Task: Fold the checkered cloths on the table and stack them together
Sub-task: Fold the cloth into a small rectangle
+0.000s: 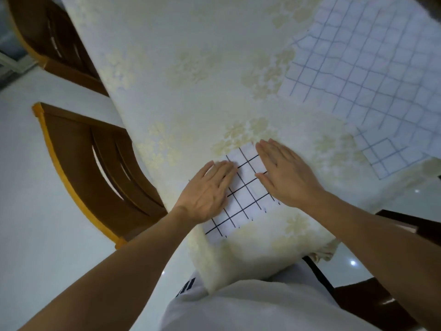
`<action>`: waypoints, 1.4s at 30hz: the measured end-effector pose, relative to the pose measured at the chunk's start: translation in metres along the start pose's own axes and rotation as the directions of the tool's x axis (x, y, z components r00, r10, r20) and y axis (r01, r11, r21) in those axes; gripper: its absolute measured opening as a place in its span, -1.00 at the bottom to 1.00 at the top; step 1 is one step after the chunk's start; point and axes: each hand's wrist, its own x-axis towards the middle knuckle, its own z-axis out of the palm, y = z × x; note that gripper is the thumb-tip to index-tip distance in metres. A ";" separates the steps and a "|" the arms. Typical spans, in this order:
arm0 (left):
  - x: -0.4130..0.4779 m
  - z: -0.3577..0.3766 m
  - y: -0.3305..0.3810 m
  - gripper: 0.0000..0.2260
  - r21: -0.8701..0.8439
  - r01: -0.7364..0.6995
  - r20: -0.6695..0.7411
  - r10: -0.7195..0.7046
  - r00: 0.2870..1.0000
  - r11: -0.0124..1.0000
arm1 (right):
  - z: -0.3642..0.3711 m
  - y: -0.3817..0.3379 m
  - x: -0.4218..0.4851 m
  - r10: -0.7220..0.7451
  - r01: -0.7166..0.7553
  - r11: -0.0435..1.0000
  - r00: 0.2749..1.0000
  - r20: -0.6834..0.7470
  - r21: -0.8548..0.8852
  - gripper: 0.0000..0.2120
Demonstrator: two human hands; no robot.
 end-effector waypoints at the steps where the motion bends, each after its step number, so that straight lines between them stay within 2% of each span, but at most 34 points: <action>1: 0.008 -0.004 -0.001 -0.45 -0.019 -0.045 -0.013 0.045 0.999 0.999 | 0.001 -0.001 -0.006 0.029 -0.029 0.999 0.999 -0.018 0.015 -0.38; 6: 0.040 -0.018 -0.009 -0.59 0.016 -0.217 -0.073 0.218 0.973 0.976 | 0.013 -0.018 -0.028 0.169 -0.166 0.984 0.984 -0.052 0.057 -0.44; 12: 0.071 -0.029 -0.018 -0.58 0.118 -0.428 -0.042 0.435 0.899 0.896 | 0.016 -0.036 -0.040 0.345 -0.333 0.935 0.934 -0.090 0.122 -0.49; 18: 0.105 -0.033 -0.015 -0.60 0.141 -0.570 -0.021 0.578 0.816 0.810 | 0.020 -0.047 -0.044 0.484 -0.468 0.874 0.863 -0.143 0.132 -0.56; 23: 0.119 -0.038 -0.011 -0.64 0.145 -0.611 0.028 0.614 0.789 0.779 | 0.023 -0.055 -0.043 0.556 -0.536 0.829 0.822 -0.125 0.159 -0.60; 34: 0.140 -0.042 -0.012 -0.70 0.101 -0.641 0.059 0.639 0.767 0.761 | 0.033 -0.053 -0.033 0.653 -0.618 0.756 0.732 -0.191 0.215 -0.75; 42: 0.154 -0.040 -0.013 -0.74 0.036 -0.670 0.118 0.663 0.739 0.741 | 0.034 -0.045 -0.013 0.746 -0.695 0.640 0.664 -0.047 0.329 -0.64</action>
